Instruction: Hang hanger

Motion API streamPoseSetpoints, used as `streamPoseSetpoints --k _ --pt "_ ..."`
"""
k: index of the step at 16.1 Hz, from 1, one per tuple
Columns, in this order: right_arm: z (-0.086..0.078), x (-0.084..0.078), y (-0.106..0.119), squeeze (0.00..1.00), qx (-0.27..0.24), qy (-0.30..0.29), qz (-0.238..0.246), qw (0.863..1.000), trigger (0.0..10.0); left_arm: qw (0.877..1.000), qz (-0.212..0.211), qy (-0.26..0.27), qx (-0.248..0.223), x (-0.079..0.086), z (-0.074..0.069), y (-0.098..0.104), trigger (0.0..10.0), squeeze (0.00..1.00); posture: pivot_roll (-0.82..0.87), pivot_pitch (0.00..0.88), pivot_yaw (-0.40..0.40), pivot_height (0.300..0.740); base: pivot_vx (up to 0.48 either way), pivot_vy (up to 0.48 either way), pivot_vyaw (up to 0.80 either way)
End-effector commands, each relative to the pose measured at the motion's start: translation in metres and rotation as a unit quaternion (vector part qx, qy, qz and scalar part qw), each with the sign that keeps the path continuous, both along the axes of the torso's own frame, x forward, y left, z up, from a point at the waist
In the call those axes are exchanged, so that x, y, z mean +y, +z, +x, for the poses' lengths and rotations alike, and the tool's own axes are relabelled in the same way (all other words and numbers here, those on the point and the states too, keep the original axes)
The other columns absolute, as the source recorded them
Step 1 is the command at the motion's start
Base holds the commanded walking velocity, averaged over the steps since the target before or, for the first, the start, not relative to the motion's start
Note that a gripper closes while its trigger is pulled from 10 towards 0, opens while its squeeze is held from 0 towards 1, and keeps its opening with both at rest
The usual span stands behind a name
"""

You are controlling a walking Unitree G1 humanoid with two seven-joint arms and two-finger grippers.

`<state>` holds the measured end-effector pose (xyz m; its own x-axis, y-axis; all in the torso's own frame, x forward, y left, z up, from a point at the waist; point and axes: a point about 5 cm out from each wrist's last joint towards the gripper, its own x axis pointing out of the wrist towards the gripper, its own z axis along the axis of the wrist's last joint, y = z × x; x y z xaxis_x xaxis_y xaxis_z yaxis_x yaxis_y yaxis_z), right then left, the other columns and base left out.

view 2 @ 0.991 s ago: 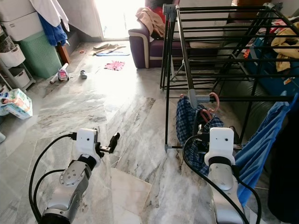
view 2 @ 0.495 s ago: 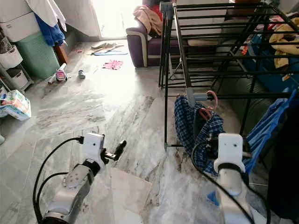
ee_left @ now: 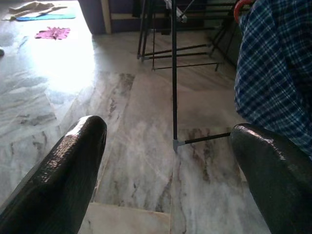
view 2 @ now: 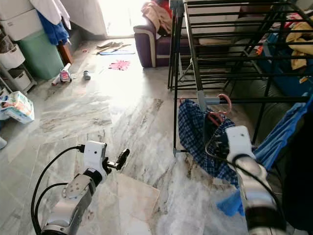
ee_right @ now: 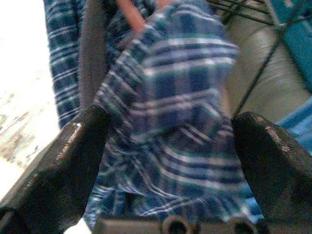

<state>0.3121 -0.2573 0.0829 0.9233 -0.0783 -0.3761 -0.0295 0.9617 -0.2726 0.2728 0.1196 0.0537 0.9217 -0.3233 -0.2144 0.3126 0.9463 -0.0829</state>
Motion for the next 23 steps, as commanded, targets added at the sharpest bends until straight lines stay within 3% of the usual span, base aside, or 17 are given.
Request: streamPoseSetpoints --k 1,2,3,4,5,6,7,8,9,13,14,23 --pt "0.003 0.0 -0.002 0.0 0.01 0.01 0.006 1.0 10.0 1.0 0.005 0.001 -0.009 0.003 0.003 0.006 10.0 0.0 -0.02 0.046 0.047 0.74 0.0 0.0 0.0" --pt "0.005 0.0 -0.002 0.0 0.012 0.013 0.01 1.0 8.5 1.0 0.006 0.002 -0.008 0.004 0.002 0.006 10.0 0.0 -0.02 0.046 0.047 0.74 0.0 0.0 0.0" --pt "0.008 -0.001 -0.005 0.0 0.022 0.02 0.015 0.999 4.4 1.0 0.008 0.001 -0.006 0.005 0.002 0.006 10.0 0.0 -0.01 0.048 0.05 0.74 0.0 0.0 0.0" --pt "0.01 -0.005 -0.008 0.0 0.03 0.028 0.0 0.999 1.2 1.0 0.013 0.0 -0.005 0.007 0.001 0.005 10.0 0.0 0.0 0.045 0.05 0.74 0.0 0.0 0.0" --pt "0.011 -0.006 -0.008 0.0 0.033 0.03 -0.001 0.999 1.7 1.0 0.014 0.0 -0.004 0.007 0.0 0.005 10.0 0.0 0.0 0.045 0.05 0.74 0.0 0.0 0.0" --pt "0.012 -0.008 -0.009 0.0 0.034 0.024 0.012 0.999 0.2 1.0 0.016 0.002 -0.003 0.009 0.0 0.005 10.0 0.0 0.0 0.044 0.05 0.74 0.0 0.0 0.0" --pt "0.013 -0.009 -0.01 0.0 0.039 0.02 0.019 0.999 0.4 1.0 0.018 0.003 -0.003 0.01 0.0 0.005 10.0 0.0 0.0 0.044 0.05 0.74 0.0 0.0 0.0" --pt "0.013 -0.009 -0.011 0.0 0.039 0.023 0.014 0.999 2.4 1.0 0.019 0.004 -0.002 0.01 0.0 0.005 10.0 0.0 0.01 0.043 0.05 0.74 0.0 0.0 0.0" --pt "0.015 -0.009 -0.011 0.0 0.038 0.021 0.017 0.999 10.0 1.0 0.02 0.004 -0.003 0.01 0.0 0.006 10.0 0.0 0.01 0.043 0.053 0.74 0.0 0.0 0.0" --pt "0.015 -0.004 -0.019 0.0 0.042 0.011 0.036 0.998 10.0 1.0 0.029 -0.007 0.0 0.008 -0.002 0.005 10.0 0.0 0.01 0.043 0.06 0.74 0.0 0.0 0.0" --pt "0.014 -0.003 -0.022 0.0 0.039 0.005 0.043 0.998 0.0 1.0 0.03 -0.008 0.001 0.008 -0.001 0.005 10.0 0.0 0.01 0.043 0.064 0.74 0.0 0.0 0.0" --pt "0.022 0.007 -0.013 0.0 -0.015 0.001 0.051 0.999 0.0 0.999 0.031 -0.014 0.0 0.004 -0.001 0.006 10.0 0.0 0.01 0.032 0.066 0.74 0.0 0.0 0.0"
